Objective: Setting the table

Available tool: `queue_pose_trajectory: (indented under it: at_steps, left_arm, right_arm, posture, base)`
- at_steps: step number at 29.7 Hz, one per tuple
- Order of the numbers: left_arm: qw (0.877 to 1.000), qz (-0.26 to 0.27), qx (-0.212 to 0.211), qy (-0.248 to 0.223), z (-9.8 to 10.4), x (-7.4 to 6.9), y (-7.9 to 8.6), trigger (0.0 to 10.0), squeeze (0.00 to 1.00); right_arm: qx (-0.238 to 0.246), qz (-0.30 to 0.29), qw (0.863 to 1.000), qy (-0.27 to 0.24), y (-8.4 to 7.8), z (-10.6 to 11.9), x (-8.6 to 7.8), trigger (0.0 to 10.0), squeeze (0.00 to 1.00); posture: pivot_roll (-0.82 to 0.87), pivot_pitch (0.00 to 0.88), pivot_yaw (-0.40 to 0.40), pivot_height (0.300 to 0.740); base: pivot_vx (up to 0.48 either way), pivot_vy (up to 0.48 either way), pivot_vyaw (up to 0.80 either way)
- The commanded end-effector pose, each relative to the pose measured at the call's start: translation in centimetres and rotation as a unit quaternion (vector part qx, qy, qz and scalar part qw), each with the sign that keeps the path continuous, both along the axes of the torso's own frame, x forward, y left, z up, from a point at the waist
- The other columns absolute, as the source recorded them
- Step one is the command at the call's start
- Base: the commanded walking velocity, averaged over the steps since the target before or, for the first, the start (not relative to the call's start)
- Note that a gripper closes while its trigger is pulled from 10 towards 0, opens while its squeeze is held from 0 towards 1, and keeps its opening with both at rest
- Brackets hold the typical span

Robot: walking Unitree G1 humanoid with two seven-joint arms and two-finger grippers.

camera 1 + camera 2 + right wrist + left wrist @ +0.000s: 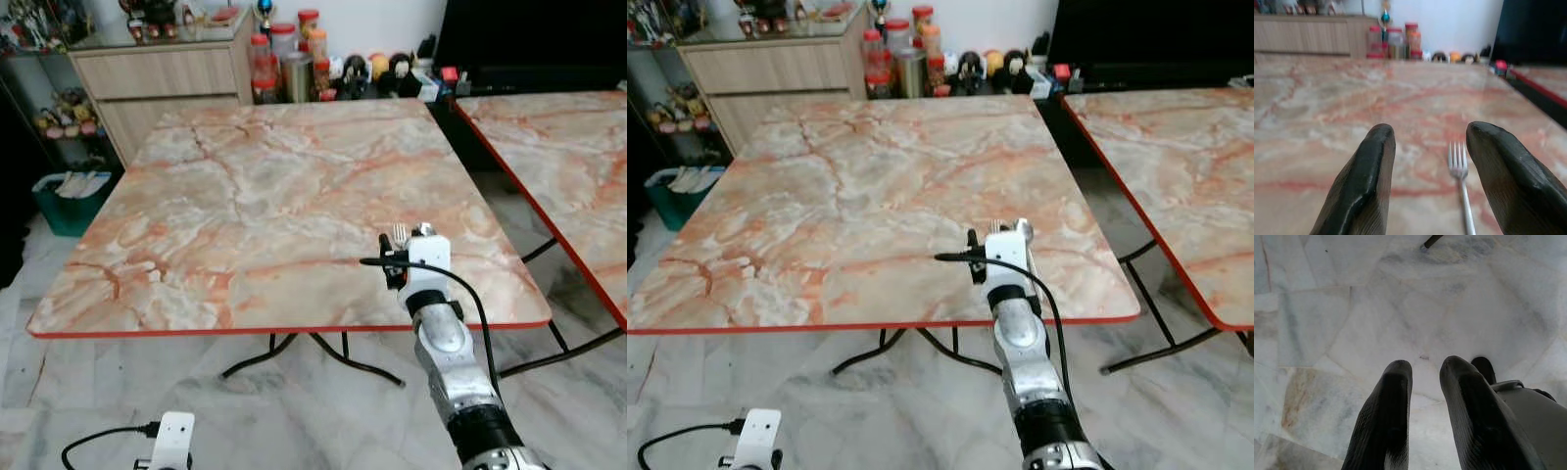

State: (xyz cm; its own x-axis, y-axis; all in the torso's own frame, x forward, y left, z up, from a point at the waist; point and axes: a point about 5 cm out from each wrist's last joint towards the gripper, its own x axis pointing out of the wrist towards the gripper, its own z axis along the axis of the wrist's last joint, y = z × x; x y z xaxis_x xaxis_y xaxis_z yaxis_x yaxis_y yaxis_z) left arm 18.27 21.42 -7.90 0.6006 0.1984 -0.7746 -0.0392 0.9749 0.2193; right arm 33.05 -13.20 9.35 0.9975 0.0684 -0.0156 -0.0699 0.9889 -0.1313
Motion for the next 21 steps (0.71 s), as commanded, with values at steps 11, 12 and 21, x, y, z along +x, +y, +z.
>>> queue_pose_trajectory:
  at_steps: [11, 12, 21]
  left_arm:
    - [1.000, 0.013, 0.003, 0.001, 0.06, -0.08, 0.55, 10.0, 0.00]
    - [1.000, 0.013, 0.003, 0.001, 0.06, -0.08, 0.55, 10.0, 0.00]
    - [1.000, 0.011, 0.007, 0.000, 0.10, -0.14, 0.81, 10.0, 0.00]
  right_arm:
    - [0.003, -0.008, 1.000, -0.001, 0.91, 0.65, 1.14, 10.0, 0.00]
    - [0.003, -0.008, 1.000, -0.001, 0.91, 0.65, 1.14, 10.0, 0.00]
    - [0.001, -0.012, 1.000, -0.011, 0.80, 0.97, 1.56, 10.0, 0.00]
  posture:
    - [-0.06, 0.000, 0.054, 0.740]
    - [-0.06, 0.000, 0.054, 0.740]
    - [-0.05, 0.000, 0.061, 0.740]
  base:
    - [0.358, 0.000, 0.00]
    - [0.375, 0.000, 0.00]
    - [0.376, 0.000, 0.00]
